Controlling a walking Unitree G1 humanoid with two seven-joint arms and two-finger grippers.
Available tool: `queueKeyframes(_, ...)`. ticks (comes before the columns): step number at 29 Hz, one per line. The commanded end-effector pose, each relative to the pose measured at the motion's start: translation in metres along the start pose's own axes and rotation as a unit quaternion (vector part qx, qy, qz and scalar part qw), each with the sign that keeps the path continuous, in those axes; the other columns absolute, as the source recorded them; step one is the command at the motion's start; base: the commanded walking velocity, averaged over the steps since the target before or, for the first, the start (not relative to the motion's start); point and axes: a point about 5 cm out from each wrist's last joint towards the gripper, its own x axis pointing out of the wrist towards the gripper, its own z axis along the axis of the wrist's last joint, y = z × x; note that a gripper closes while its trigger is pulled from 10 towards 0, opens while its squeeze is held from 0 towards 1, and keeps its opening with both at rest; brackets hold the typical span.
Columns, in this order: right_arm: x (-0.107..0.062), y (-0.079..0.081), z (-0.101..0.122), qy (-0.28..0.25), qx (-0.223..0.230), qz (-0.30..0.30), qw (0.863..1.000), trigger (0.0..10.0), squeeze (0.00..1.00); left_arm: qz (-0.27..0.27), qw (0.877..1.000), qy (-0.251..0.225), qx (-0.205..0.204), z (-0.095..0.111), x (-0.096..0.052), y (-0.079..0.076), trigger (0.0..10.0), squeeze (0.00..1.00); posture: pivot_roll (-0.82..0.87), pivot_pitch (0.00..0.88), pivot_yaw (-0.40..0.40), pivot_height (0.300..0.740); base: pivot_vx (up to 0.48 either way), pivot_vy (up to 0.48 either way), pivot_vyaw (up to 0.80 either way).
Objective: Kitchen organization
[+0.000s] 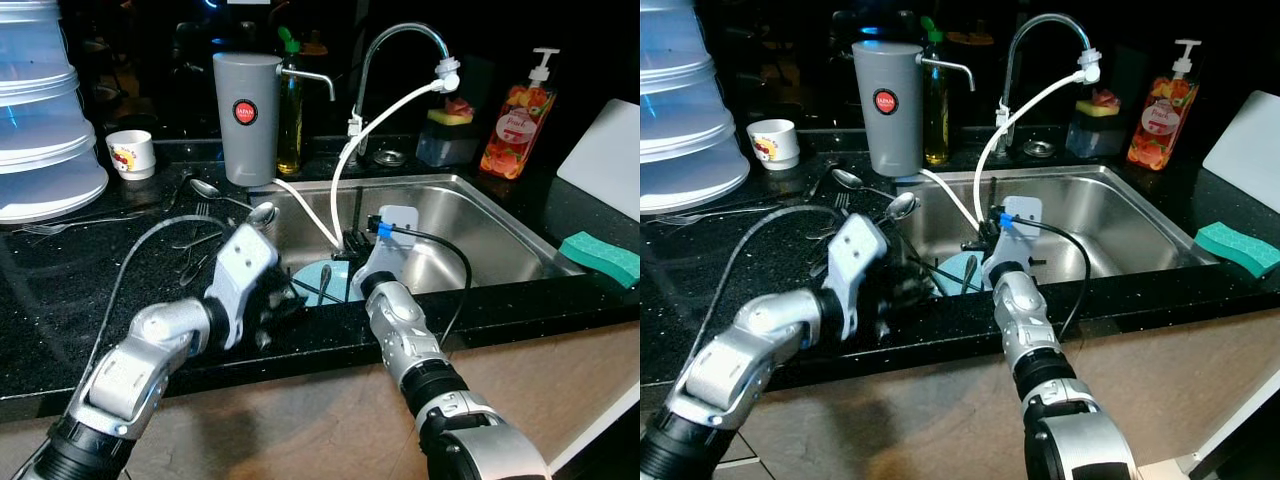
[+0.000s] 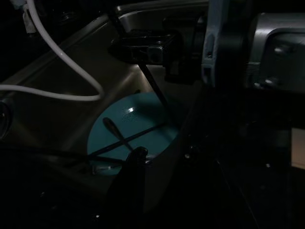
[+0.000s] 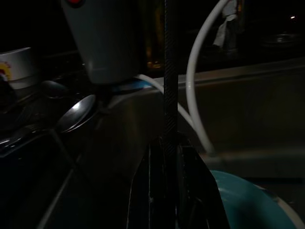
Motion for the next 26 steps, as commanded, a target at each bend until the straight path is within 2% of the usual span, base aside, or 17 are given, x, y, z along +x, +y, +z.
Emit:
queueKeyframes(1,-0.002,0.002,-0.010,0.021,0.018,0.006,1.000,10.0,0.00,0.007,1.000,0.027,0.008,-0.006,-0.002,0.004,10.0,0.00,0.03,0.000,-0.022,0.740,0.000,0.000,0.00)
queueKeyframes(8,-0.002,0.006,-0.012,0.028,0.028,0.028,0.999,10.0,0.00,0.032,0.999,0.039,0.010,-0.007,-0.005,0.011,10.0,0.00,0.03,0.000,-0.023,0.740,0.000,0.000,0.00)
queueKeyframes(9,-0.002,0.007,-0.014,0.034,0.040,0.040,0.998,10.0,0.80,0.041,0.998,0.036,0.009,-0.006,-0.005,0.013,10.0,0.00,0.03,0.000,-0.022,0.740,0.000,0.000,0.00)
queueKeyframes(10,-0.002,0.007,-0.014,0.035,0.039,0.045,0.998,10.0,1.00,0.046,0.998,0.034,0.011,-0.006,-0.005,0.014,10.0,0.00,0.03,0.000,-0.022,0.740,0.000,0.000,0.00)
queueKeyframes(14,-0.001,0.006,-0.013,0.042,0.023,0.037,0.998,10.0,1.00,0.056,0.998,0.026,0.005,-0.003,-0.004,0.014,10.0,0.00,0.03,0.000,-0.022,0.740,0.000,0.000,0.00)
queueKeyframes(15,0.001,0.004,-0.010,0.040,0.021,0.025,0.999,10.0,0.00,0.067,0.998,0.018,-0.003,-0.001,-0.003,0.017,10.0,0.00,0.03,0.000,-0.022,0.740,0.000,0.000,0.00)
queueKeyframes(16,0.001,0.004,-0.010,0.040,0.021,0.025,0.999,10.0,0.00,0.067,0.998,0.018,-0.003,-0.001,-0.003,0.017,10.0,0.00,0.03,0.000,-0.022,0.740,0.000,0.000,0.00)
queueKeyframes(19,0.007,-0.003,0.008,0.008,0.030,0.008,0.999,10.0,0.00,0.118,0.993,-0.002,-0.018,0.007,-0.004,0.029,10.0,0.00,0.03,0.000,-0.022,0.740,0.000,0.000,0.00)
queueKeyframes(21,0.010,-0.007,0.022,-0.018,0.036,0.006,0.999,10.0,0.00,0.174,0.984,-0.016,-0.020,0.013,-0.007,0.044,10.0,0.00,0.03,0.000,-0.016,0.740,0.000,0.000,0.00)
queueKeyframes(24,0.014,-0.007,0.043,-0.050,0.038,0.034,0.997,10.0,0.00,0.278,0.960,-0.022,-0.017,0.022,-0.019,0.071,10.0,0.00,0.03,0.000,-0.013,0.740,0.000,0.000,0.00)
queueKeyframes(26,0.014,-0.007,0.043,-0.050,0.038,0.034,0.997,10.0,0.00,0.278,0.960,-0.022,-0.017,0.022,-0.019,0.071,10.0,0.00,0.03,0.000,-0.013,0.740,0.000,0.000,0.00)
